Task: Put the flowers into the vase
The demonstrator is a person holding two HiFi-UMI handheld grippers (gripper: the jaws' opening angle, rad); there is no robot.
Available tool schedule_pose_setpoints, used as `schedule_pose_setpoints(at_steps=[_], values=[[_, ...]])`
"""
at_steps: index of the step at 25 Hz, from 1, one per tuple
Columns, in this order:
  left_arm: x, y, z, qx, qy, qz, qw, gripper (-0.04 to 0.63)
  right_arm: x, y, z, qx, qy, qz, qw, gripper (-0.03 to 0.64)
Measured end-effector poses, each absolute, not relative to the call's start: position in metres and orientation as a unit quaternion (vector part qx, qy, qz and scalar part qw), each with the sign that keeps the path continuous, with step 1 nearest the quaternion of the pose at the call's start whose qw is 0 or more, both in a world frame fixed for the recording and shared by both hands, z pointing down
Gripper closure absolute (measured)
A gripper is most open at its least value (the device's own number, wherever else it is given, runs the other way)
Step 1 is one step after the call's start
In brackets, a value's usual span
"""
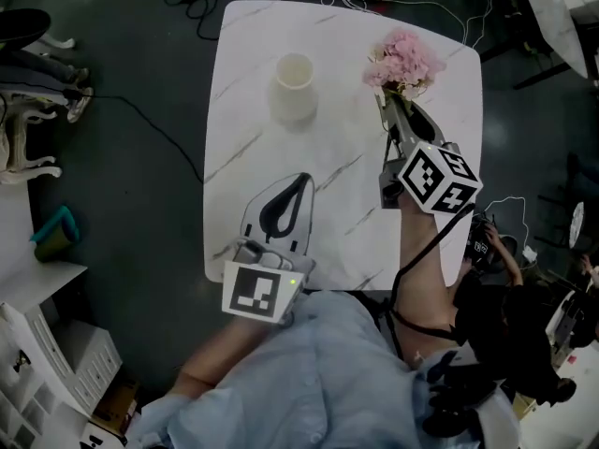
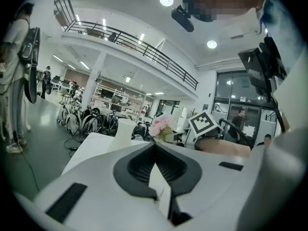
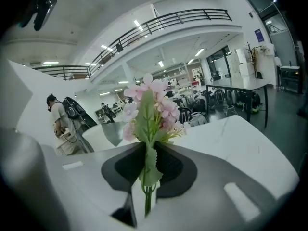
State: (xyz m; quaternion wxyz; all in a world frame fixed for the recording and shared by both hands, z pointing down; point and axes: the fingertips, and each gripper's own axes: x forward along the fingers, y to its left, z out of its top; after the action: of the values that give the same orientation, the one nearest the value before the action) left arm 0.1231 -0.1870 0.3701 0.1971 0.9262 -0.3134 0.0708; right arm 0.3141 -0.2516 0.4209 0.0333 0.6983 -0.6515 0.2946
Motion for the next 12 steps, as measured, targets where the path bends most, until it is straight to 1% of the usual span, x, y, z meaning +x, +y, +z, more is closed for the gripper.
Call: schedule_pose_setpoints(at_steps=[12], values=[[0.072, -0.212, 0.367, 0.901, -0.375, 0.035, 0.215, 0.589, 0.236, -0.335, 0.268, 0.6, -0.774, 0.181, -0.087, 0.561]])
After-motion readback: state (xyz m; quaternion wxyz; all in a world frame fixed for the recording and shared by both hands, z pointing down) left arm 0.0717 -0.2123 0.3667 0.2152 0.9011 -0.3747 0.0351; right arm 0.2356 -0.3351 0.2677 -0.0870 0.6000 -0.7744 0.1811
